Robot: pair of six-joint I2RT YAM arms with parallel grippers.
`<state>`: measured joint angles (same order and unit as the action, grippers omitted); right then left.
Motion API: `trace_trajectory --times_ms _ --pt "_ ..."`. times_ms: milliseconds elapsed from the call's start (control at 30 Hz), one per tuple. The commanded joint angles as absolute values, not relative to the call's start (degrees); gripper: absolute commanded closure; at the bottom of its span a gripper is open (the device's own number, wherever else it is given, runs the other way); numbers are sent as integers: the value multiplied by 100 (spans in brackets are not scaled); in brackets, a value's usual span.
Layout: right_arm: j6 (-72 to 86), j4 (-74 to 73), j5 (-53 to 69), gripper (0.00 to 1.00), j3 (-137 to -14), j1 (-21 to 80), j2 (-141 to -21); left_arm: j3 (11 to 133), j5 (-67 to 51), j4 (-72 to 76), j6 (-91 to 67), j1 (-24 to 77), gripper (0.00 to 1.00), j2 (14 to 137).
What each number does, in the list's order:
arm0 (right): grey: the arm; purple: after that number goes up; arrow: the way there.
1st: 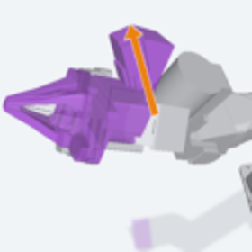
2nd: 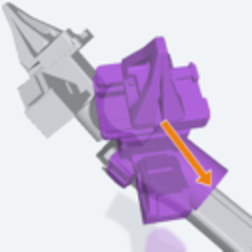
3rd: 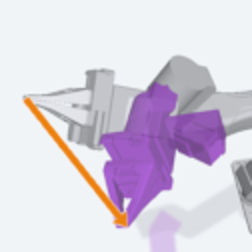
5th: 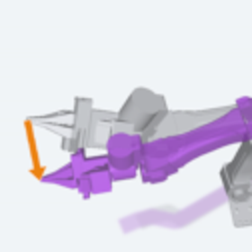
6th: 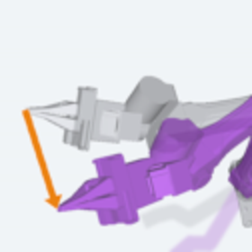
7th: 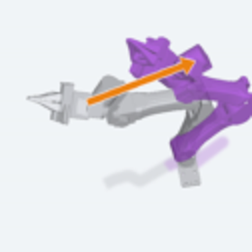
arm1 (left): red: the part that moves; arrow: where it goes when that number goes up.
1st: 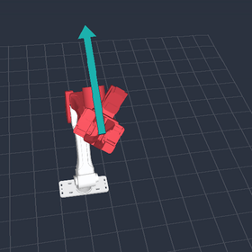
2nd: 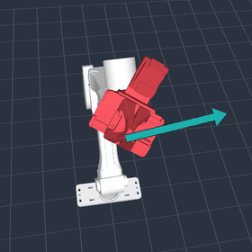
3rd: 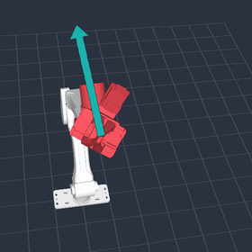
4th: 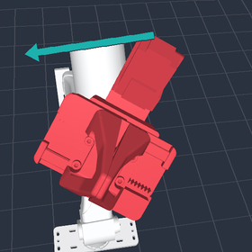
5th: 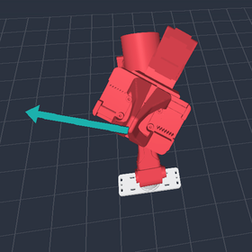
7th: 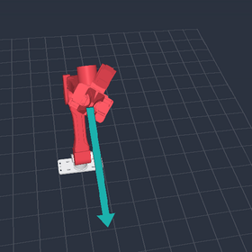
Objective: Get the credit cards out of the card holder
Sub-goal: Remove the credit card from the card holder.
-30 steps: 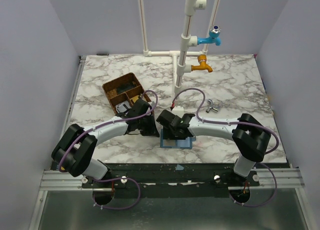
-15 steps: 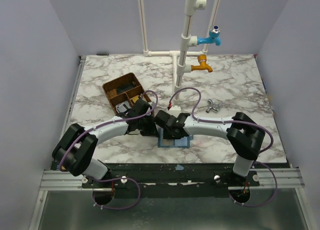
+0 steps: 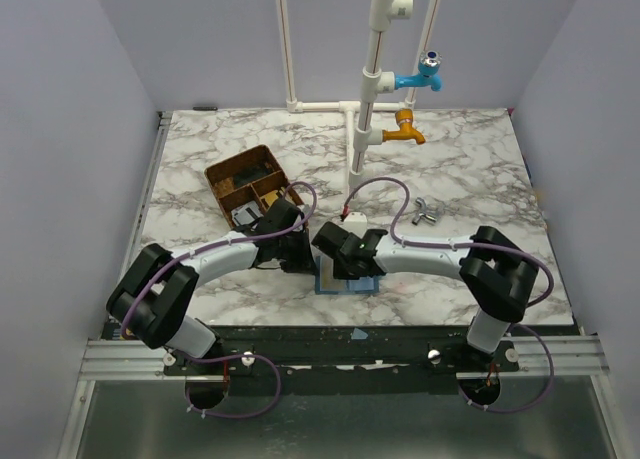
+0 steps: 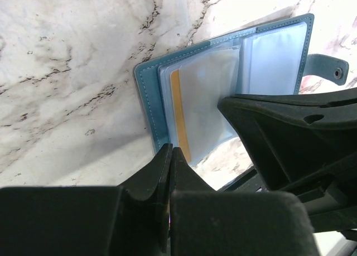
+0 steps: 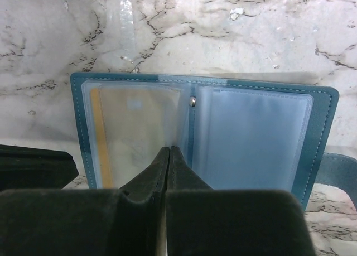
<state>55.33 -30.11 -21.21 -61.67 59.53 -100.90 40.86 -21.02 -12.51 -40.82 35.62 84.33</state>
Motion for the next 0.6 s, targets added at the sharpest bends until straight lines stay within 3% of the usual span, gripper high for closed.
trace_trajectory --times_ms 0,567 --pt "5430 -2759 -1723 99 -5593 5819 -10059 4034 -2063 -1187 -4078 3542 100 8521" --pt "5544 294 813 100 -3539 4769 -9296 4384 -2168 -1264 -4025 3608 100 8674"
